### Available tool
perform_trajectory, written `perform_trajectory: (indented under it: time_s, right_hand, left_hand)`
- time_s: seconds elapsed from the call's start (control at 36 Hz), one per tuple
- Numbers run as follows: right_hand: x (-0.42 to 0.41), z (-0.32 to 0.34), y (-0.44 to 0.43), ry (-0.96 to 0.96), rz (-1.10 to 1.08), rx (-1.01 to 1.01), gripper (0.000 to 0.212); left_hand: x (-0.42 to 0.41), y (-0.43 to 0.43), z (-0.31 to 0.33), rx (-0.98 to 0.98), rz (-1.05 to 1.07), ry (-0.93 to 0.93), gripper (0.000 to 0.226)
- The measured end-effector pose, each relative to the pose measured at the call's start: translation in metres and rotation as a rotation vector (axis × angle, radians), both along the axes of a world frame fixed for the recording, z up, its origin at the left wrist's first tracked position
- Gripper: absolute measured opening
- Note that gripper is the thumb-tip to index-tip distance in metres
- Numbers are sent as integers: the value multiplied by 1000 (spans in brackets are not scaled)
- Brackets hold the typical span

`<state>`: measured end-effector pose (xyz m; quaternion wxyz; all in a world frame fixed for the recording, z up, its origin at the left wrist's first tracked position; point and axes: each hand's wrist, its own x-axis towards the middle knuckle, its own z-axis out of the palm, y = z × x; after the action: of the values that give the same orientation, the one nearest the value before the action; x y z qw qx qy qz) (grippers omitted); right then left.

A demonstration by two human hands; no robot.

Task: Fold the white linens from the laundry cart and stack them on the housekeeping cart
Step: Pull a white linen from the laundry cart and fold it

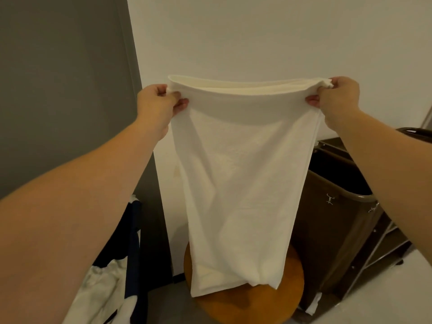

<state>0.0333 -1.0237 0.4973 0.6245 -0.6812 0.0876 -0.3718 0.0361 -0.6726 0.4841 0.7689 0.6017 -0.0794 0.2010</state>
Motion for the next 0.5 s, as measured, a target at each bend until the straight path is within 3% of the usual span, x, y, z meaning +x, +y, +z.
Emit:
perform_trajectory:
  time_s: [0.39, 0.5]
  right_hand:
    - [95, -9, -11, 36, 42, -18, 26]
    - [147, -27, -18, 59, 76, -25, 22]
  left_hand:
    - [70, -19, -10, -4, 81, 48, 33]
    - [103, -32, -23, 27, 126, 73, 22]
